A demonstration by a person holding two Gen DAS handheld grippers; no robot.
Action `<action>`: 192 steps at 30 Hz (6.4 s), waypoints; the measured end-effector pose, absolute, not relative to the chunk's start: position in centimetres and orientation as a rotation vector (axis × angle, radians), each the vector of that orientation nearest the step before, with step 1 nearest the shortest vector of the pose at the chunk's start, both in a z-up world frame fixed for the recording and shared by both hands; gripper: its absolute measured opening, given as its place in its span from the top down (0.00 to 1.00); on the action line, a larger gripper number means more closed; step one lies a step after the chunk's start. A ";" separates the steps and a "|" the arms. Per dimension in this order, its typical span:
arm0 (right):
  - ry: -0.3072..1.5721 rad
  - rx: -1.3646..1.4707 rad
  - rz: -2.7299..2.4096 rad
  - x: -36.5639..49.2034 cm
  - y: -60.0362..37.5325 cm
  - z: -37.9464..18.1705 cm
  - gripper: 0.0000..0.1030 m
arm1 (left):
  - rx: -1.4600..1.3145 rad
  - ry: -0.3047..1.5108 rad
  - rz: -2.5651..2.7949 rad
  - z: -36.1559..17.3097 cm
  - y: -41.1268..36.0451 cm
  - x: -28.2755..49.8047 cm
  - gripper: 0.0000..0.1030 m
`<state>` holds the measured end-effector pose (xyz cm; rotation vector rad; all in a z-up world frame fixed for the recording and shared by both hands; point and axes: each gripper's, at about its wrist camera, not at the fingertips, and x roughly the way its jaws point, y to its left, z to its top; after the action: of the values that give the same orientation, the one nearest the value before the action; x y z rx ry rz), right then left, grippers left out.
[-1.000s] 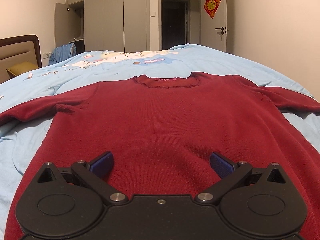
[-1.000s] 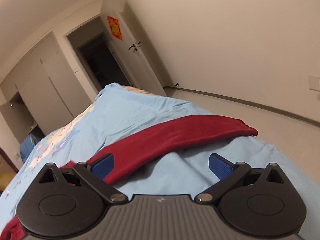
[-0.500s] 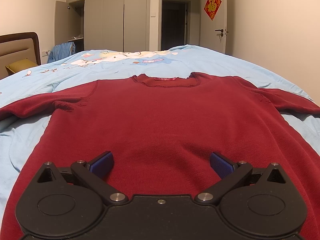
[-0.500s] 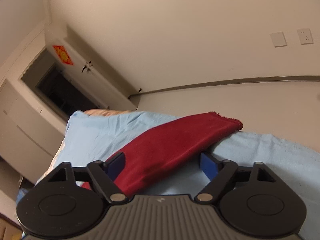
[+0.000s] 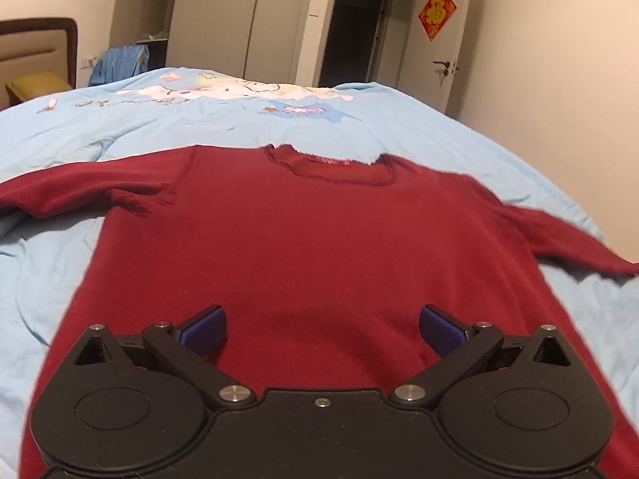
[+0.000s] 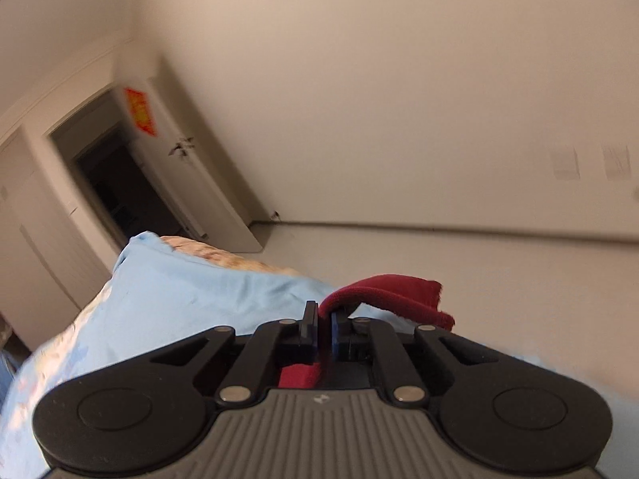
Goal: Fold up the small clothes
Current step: 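Lift the held cuff with the right tool and carry it across the body, then lay the sleeve over the sweater body and open the right tool, then withdraw the right tool while the left tool moves to the other sleeve, then close the left tool on the other sleeve cuff, then lift the cuff with the left tool, fold it across the body, release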
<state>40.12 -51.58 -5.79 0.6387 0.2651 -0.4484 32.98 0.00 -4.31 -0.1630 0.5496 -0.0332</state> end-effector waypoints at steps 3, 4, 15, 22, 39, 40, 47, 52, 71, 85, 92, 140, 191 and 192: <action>0.234 0.472 -0.393 40.9 -48.8 -2.9 0.93 | -0.158 0.536 -0.014 -3.2 0.4 32.6 0.01; 0.222 0.411 -0.366 41.2 -47.5 -2.0 0.93 | -0.154 0.529 -0.007 -2.8 0.5 32.4 0.01; 0.035 -0.258 -0.024 43.6 -26.0 4.9 0.93 | -0.204 0.444 0.050 1.1 4.1 30.4 0.01; -0.010 -0.466 0.214 43.2 -11.0 4.2 0.94 | -0.245 0.414 0.121 2.1 7.5 28.9 0.01; 0.088 -1.058 0.610 35.7 3.1 -10.0 0.93 | -0.310 0.432 0.278 0.8 13.5 26.8 0.01; 0.087 -1.077 0.627 34.9 2.8 -10.5 0.93 | -0.309 0.434 0.278 0.8 13.4 26.8 0.01; 0.090 -1.044 0.688 32.5 -0.1 -9.9 0.61 | -0.290 0.448 0.258 0.6 12.3 28.2 0.01; 0.172 -0.857 0.666 33.0 -4.4 -6.9 0.31 | -0.246 0.475 0.219 -0.3 10.7 30.7 0.01; 0.525 0.169 0.244 44.8 -27.4 -4.8 0.11 | -0.181 0.530 0.206 -6.0 8.1 38.1 0.00; 0.475 0.288 0.172 47.1 -30.8 -5.0 0.93 | -0.224 0.489 0.191 -6.4 8.7 37.1 0.00; 0.527 0.173 0.128 48.1 -30.3 -5.4 0.92 | -0.156 0.537 0.222 -6.6 7.7 38.0 0.00; 0.459 0.089 0.471 31.9 -25.4 -3.5 0.00 | -0.412 0.547 0.131 -3.4 12.7 34.7 0.01; 0.463 -0.056 0.627 28.9 -20.4 -8.7 0.00 | -0.542 0.151 0.728 2.5 32.0 27.5 0.95; 0.457 -0.038 0.632 28.9 -20.6 -8.7 0.00 | -0.497 0.132 0.698 3.6 31.2 27.9 0.95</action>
<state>28.95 -20.63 -8.66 -0.0377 0.4566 0.6320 27.94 31.21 3.57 -0.4974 0.1323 0.6984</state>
